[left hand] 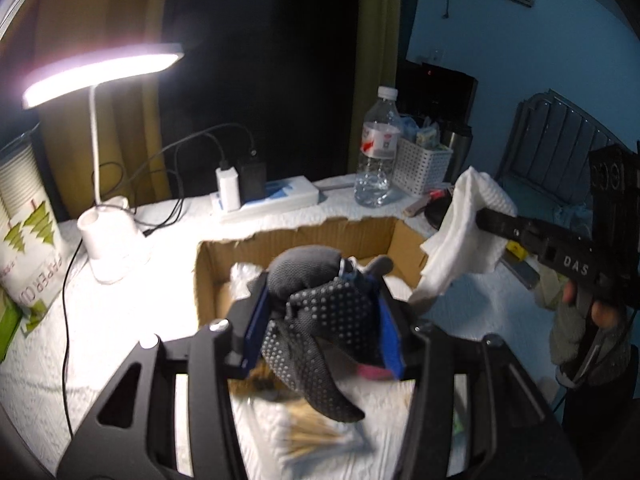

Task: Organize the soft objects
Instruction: 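Lower the glove into the box with the left gripper while the right gripper places the towel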

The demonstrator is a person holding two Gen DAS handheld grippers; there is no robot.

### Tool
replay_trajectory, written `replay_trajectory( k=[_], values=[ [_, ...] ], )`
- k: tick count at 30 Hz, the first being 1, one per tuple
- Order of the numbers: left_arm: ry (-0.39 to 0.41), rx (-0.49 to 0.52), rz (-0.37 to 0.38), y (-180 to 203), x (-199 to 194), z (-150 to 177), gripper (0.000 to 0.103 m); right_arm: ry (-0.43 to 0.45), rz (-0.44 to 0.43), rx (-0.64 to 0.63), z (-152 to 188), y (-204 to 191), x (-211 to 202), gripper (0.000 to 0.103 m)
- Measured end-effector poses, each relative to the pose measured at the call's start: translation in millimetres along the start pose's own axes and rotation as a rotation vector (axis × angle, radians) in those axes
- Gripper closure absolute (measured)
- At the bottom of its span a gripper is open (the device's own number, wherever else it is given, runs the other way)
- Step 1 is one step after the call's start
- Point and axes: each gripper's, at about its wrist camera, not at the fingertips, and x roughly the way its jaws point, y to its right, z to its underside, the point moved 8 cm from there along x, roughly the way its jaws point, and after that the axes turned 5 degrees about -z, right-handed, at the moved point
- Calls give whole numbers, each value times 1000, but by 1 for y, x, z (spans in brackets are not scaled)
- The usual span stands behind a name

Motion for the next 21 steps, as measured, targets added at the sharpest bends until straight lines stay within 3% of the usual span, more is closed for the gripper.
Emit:
replay_trajectory(
  k=[8, 15, 18, 21],
  values=[
    [-1, 8, 16, 13, 34, -18, 53, -12, -8, 5, -6, 17, 20, 93],
    [-44, 7, 38, 23, 71, -19, 53, -59, -6, 21, 3, 32, 42, 93],
    [-76, 2, 51, 26, 86, -16, 48, -74, -7, 32, 7, 37, 49, 90],
    [-96, -6, 66, 29, 95, -14, 37, -97, -4, 22, 11, 38, 57, 66]
  ],
)
